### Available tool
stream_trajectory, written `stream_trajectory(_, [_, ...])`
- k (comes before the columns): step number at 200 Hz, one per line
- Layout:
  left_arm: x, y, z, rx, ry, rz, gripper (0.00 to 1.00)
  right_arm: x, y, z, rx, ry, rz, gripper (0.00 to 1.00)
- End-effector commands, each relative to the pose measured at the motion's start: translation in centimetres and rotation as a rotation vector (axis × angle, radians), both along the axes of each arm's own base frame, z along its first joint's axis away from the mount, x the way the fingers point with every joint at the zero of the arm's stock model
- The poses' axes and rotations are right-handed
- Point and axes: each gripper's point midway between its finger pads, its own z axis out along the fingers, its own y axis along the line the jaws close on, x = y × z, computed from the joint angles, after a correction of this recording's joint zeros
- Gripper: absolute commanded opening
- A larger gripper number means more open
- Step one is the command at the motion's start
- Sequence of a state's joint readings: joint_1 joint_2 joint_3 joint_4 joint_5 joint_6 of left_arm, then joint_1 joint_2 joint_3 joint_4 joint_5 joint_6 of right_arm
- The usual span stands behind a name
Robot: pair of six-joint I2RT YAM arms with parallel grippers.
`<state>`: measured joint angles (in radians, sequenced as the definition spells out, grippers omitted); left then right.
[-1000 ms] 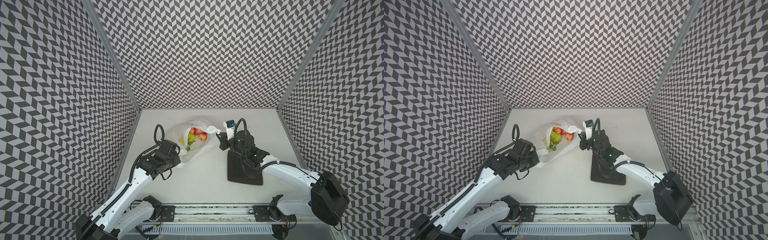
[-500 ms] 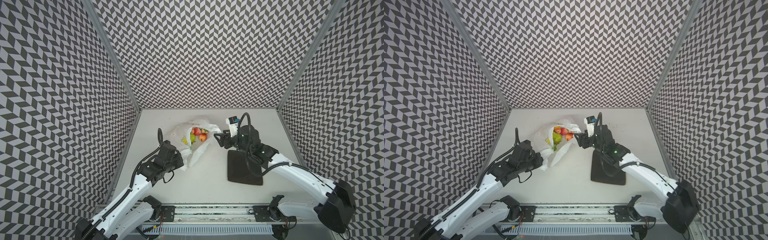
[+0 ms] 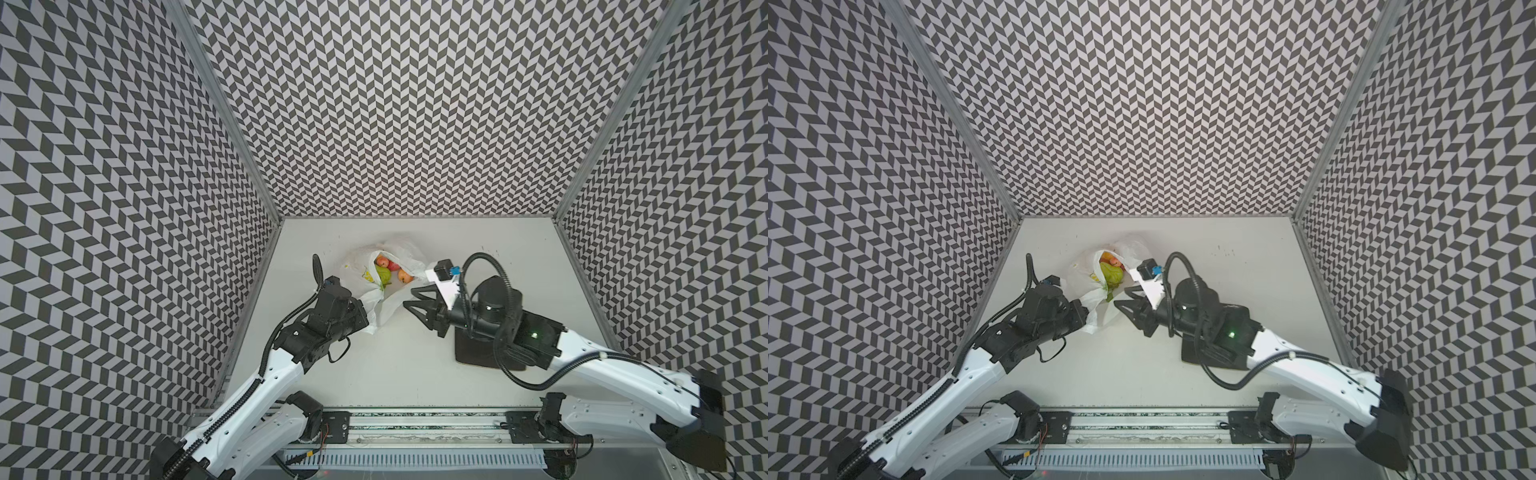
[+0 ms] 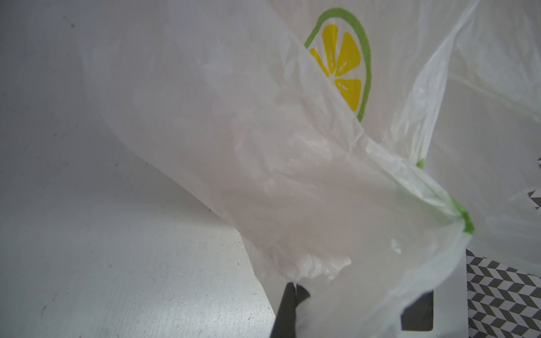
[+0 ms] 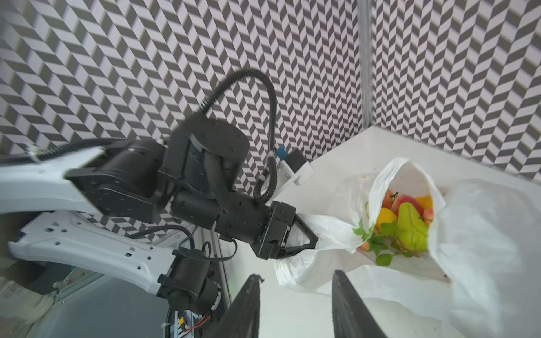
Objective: Take fruits out of the plastic bag
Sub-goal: Spread open the plastic bag at the center of the table.
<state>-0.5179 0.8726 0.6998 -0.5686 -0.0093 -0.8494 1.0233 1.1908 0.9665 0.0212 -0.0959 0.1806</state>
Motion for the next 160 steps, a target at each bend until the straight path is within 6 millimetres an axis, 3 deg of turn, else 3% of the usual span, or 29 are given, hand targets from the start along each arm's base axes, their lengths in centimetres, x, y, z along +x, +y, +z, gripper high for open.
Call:
stream_trajectory(1, [0.5,0.1,2.5,-0.041,-0.065,0.039,0.00,3.1,1.8,1.6,0.078,-0.061,-0.144,0.36])
stream_trajectory(21, [0.6,0.7,3.6,-0.051,-0.089,0.074,0.00,7.0,2.1,-1.5,0.048,0.020,-0.369,0.29])
stream_trajectory(43, [0.4,1.5,4.6,-0.057,-0.114,0.115,0.00,9.4,2.6,-4.5,0.014,0.049,-0.493,0.26])
stream_trajectory(74, [-0.1,1.8,5.3,-0.098,-0.140,0.131,0.00,11.0,4.9,-8.1,-0.023,0.024,-0.499,0.29])
stream_trajectory(103, [-0.6,1.8,4.7,-0.093,-0.119,0.123,0.00,13.0,5.8,-10.8,-0.110,0.006,-0.541,0.34])
stream_trajectory(133, [-1.4,2.1,4.1,-0.101,-0.094,0.131,0.00,14.2,4.9,-14.9,-0.205,0.072,-0.541,0.37])
stream_trajectory(160, [-2.8,2.8,2.1,-0.057,0.002,0.158,0.00,14.3,3.2,-19.0,-0.302,0.156,-0.511,0.42])
